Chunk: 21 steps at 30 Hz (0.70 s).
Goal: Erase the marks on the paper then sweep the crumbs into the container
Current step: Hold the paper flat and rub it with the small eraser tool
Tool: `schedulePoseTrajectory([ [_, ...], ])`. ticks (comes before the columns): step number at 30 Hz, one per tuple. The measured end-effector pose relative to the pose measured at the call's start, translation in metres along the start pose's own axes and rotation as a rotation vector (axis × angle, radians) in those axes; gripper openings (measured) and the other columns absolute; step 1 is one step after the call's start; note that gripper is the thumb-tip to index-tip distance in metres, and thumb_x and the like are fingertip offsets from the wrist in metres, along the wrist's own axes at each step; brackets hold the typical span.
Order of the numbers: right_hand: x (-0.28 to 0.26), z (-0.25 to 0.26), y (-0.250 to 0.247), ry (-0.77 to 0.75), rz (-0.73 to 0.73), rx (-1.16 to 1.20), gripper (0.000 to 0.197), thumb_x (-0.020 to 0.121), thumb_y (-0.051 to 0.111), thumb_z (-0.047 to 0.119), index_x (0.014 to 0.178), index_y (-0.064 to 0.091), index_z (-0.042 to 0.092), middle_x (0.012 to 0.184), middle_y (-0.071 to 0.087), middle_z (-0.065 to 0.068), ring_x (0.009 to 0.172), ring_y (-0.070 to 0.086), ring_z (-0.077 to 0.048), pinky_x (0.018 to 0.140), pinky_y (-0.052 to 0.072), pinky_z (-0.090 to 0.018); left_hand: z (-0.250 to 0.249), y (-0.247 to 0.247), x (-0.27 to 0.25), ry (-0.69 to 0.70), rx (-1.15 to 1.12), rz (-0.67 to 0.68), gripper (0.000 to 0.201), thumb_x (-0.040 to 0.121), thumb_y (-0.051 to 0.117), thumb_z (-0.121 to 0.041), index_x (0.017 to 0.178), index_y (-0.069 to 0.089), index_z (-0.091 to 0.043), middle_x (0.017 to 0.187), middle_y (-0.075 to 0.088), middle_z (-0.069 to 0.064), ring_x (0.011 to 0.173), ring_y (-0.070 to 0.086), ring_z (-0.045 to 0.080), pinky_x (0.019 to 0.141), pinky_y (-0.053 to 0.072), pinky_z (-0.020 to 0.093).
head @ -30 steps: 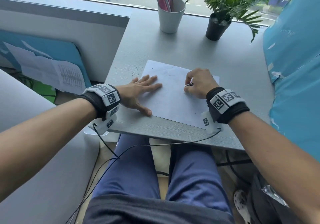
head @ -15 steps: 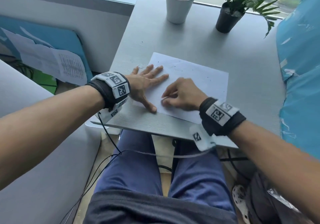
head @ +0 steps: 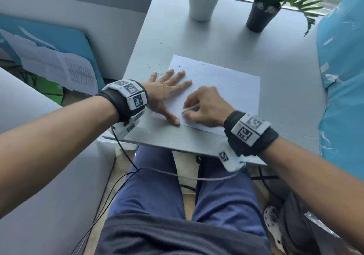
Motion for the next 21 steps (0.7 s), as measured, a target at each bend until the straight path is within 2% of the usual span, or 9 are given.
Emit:
schedulePoseTrajectory([
  [2, 0.001, 0.002, 0.001, -0.008, 0.046, -0.009, 0.012, 0.074, 0.075, 0.023, 0.082, 0.08, 0.017, 0.077, 0.075, 0.005, 0.073, 0.067, -0.006, 0.075, 0.055, -0.021, -0.001, 0.0, 0.0, 0.001, 0.008, 0.001, 0.14, 0.055, 0.068, -0.086, 0.152, -0.023, -0.041, 0.158, -0.037, -0.008, 0.144, -0.035, 0.02, 0.116, -0.015, 0.061],
  [4, 0.015, -0.025, -0.025, 0.122, -0.079, 0.033, 0.012, 0.073, 0.076, 0.026, 0.082, 0.08, 0.018, 0.073, 0.073, 0.005, 0.072, 0.066, -0.006, 0.078, 0.056, -0.024, -0.003, 0.0, -0.001, -0.002, 0.005, 0.01, 0.139, 0.055, 0.067, -0.085, 0.152, -0.023, -0.041, 0.158, -0.037, -0.007, 0.145, -0.034, 0.021, 0.116, -0.015, 0.06],
  [6, 0.017, -0.028, -0.033, 0.13, -0.143, 0.016, 0.012, 0.074, 0.074, 0.024, 0.083, 0.08, 0.017, 0.077, 0.075, 0.001, 0.075, 0.068, -0.01, 0.078, 0.056, -0.023, -0.002, -0.001, -0.002, -0.01, 0.004, 0.007, 0.139, 0.056, 0.067, -0.086, 0.152, -0.024, -0.041, 0.158, -0.037, -0.007, 0.145, -0.034, 0.021, 0.116, -0.015, 0.06],
  [9, 0.001, 0.009, 0.005, -0.037, 0.059, -0.029, 0.011, 0.074, 0.073, 0.021, 0.082, 0.079, 0.016, 0.081, 0.076, 0.003, 0.076, 0.068, -0.008, 0.076, 0.054, -0.018, -0.001, 0.0, -0.001, -0.007, -0.002, 0.003, 0.14, 0.056, 0.068, -0.085, 0.152, -0.024, -0.04, 0.157, -0.038, -0.007, 0.144, -0.035, 0.021, 0.116, -0.015, 0.061],
  [10, 0.001, 0.008, 0.005, -0.035, 0.076, -0.035, 0.011, 0.074, 0.073, 0.022, 0.082, 0.079, 0.017, 0.079, 0.076, 0.004, 0.076, 0.068, -0.007, 0.075, 0.054, -0.018, -0.001, 0.0, 0.0, -0.007, 0.003, 0.002, 0.14, 0.056, 0.068, -0.085, 0.152, -0.024, -0.04, 0.157, -0.038, -0.007, 0.144, -0.036, 0.021, 0.116, -0.015, 0.061],
  [12, 0.015, -0.019, -0.018, 0.099, -0.023, -0.01, 0.012, 0.073, 0.075, 0.026, 0.082, 0.08, 0.019, 0.077, 0.075, 0.005, 0.076, 0.069, -0.008, 0.071, 0.053, -0.015, -0.002, 0.001, 0.0, -0.011, 0.009, 0.006, 0.14, 0.056, 0.067, -0.085, 0.152, -0.024, -0.04, 0.157, -0.037, -0.007, 0.144, -0.035, 0.021, 0.116, -0.015, 0.061],
  [14, 0.018, -0.028, -0.033, 0.131, -0.116, -0.016, 0.013, 0.074, 0.075, 0.025, 0.083, 0.08, 0.018, 0.076, 0.074, 0.003, 0.075, 0.068, -0.009, 0.069, 0.052, -0.013, -0.003, -0.001, -0.001, -0.019, 0.002, 0.001, 0.14, 0.056, 0.067, -0.085, 0.152, -0.023, -0.04, 0.158, -0.037, -0.007, 0.145, -0.034, 0.021, 0.117, -0.015, 0.061],
  [18, -0.002, 0.01, 0.008, -0.044, 0.081, -0.024, 0.011, 0.075, 0.073, 0.02, 0.082, 0.079, 0.015, 0.079, 0.076, 0.002, 0.073, 0.068, -0.008, 0.072, 0.055, -0.019, -0.001, 0.0, 0.001, -0.01, 0.005, -0.004, 0.14, 0.056, 0.067, -0.086, 0.152, -0.025, -0.04, 0.157, -0.038, -0.008, 0.144, -0.036, 0.021, 0.116, -0.017, 0.059],
  [21, 0.016, -0.026, -0.029, 0.13, -0.069, -0.003, 0.013, 0.074, 0.076, 0.026, 0.083, 0.08, 0.018, 0.078, 0.076, 0.002, 0.076, 0.069, -0.009, 0.077, 0.056, -0.023, -0.003, 0.0, 0.0, -0.021, 0.004, 0.004, 0.139, 0.056, 0.066, -0.086, 0.152, -0.025, -0.041, 0.157, -0.038, -0.007, 0.144, -0.036, 0.021, 0.116, -0.017, 0.059],
])
Point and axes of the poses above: each hand's wrist, its own x-axis towards the middle knuckle, its own y-axis out of the palm, z = x × y, the point moved 9 cm from there along x, towards the middle knuckle
